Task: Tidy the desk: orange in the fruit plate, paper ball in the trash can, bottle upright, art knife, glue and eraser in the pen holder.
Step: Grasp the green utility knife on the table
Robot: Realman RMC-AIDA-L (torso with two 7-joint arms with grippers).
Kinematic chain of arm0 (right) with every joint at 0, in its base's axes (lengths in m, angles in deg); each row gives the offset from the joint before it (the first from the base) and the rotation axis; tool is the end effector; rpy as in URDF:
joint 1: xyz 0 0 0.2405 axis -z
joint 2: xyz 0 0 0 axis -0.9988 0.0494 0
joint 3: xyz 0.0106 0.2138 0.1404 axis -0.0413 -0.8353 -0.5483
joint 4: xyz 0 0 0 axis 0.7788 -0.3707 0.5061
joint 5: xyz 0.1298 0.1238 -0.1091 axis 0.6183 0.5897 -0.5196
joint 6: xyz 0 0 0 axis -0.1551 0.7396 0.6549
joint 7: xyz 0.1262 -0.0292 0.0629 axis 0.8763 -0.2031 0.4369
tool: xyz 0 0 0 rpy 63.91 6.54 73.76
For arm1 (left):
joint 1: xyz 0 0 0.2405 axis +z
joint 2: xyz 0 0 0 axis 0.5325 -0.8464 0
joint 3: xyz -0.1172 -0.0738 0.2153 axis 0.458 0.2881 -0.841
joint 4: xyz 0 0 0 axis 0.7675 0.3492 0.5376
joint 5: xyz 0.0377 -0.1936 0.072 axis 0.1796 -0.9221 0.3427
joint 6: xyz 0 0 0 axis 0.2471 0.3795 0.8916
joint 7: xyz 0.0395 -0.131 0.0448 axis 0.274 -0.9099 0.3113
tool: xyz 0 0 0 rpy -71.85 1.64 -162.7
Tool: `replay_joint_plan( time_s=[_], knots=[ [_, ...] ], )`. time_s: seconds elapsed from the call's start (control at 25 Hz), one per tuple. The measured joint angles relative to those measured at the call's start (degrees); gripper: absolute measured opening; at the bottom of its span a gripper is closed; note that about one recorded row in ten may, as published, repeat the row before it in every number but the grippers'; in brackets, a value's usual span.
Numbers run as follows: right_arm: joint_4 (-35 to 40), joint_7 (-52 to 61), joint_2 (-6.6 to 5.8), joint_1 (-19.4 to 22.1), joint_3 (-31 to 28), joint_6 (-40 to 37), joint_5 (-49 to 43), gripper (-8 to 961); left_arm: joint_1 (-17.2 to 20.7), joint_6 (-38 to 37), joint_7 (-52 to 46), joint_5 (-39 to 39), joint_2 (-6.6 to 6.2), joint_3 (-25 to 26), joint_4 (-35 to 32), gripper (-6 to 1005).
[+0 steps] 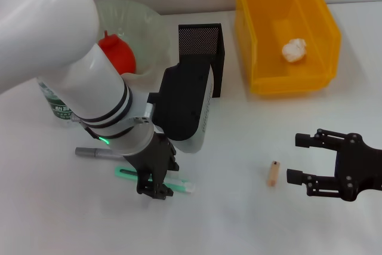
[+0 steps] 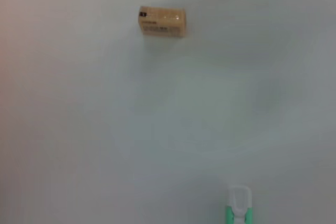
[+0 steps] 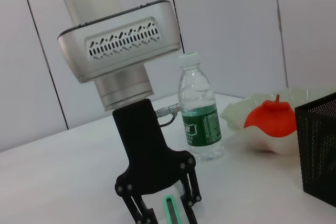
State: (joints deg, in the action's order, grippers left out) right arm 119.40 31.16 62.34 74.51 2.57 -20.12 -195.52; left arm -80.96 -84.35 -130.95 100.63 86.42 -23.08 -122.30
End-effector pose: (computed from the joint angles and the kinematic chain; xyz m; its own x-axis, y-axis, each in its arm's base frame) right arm 0.3202 0.2391 0.0213 0.7845 -0.2742 -0.5562 -0.4511 -0.8678 -0.2084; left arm -0.1311 0.3354 -0.1045 0.8155 -0.3166 -0.4844 -0.2834 -0.9483 0.1426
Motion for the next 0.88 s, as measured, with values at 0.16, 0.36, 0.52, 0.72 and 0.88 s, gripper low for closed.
replay_joint_plan(
  time_s=[0.16,0.36,0.52,0.72,0.88],
  knots=[
    [0.0,0.07,0.0,0.0,0.0,0.0,0.0,785,-0.21,0.19,0.03,0.08,0.0,-0.37,0.51,467],
    [0.0,0.11,0.0,0.0,0.09,0.0,0.0,784,-0.79,0.34,0.14,-0.09,0.0,-0.37,1.74,452],
    [0.0,0.1,0.0,-0.04,0.2,0.0,0.0,784,-1.09,0.5,0.26,-0.09,0.0,-0.37,2.45,450],
    [0.0,0.1,0.0,-0.14,0.2,0.0,0.0,784,-1.3,0.9,0.66,-0.15,0.0,-0.4,3.08,447],
    [0.0,0.1,0.0,-0.17,0.18,0.0,0.0,784,-1.33,0.93,0.88,-0.16,0.0,-0.46,3.12,444]
  ],
)
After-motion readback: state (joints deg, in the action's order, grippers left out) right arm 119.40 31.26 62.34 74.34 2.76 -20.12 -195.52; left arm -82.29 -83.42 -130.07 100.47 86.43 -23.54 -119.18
